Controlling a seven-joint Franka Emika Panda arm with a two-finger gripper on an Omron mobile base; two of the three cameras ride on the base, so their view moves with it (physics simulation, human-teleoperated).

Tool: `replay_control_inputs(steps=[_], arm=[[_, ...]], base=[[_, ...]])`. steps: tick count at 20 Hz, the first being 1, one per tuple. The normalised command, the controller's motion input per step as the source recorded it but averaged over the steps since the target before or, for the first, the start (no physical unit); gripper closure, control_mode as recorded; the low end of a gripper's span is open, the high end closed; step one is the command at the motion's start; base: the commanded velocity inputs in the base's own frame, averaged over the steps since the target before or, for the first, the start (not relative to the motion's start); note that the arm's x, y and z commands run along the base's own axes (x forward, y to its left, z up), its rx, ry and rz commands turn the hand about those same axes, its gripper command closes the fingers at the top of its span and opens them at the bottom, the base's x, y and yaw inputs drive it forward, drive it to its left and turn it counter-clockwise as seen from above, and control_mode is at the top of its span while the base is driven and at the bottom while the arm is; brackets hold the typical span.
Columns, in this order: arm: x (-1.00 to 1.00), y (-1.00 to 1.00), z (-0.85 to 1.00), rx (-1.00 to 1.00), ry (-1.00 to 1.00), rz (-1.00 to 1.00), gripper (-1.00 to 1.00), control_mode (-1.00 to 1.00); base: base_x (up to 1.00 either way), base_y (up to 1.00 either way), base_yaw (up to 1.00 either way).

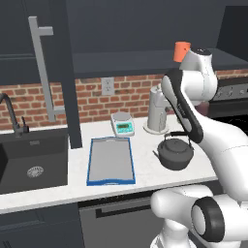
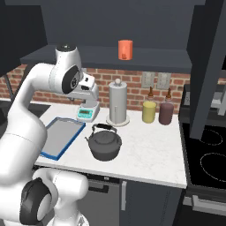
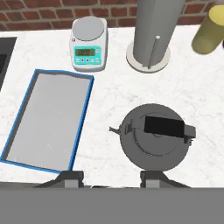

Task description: Pick the kettle from the counter and place it on the tray. Then pick the mug from the cabinet and place it on the tray. Then close the cabinet doors.

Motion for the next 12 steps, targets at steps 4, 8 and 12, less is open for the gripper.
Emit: replay_control_inputs(steps=[4, 8, 12], arm=[[-0.01, 0.00, -0.01, 0.00, 0.00, 0.00, -1.00, -1.00], [-0.21, -0.11, -0.15, 0.00, 0.00, 0.00, -1.00, -1.00], [-0.28, -0.22, -0.09, 0.07, -0.03, -0.03, -1.00, -1.00]], base=[[0.00, 0.00, 0.00], [0.00, 0.00, 0.00], [0.00, 0.00, 0.00]])
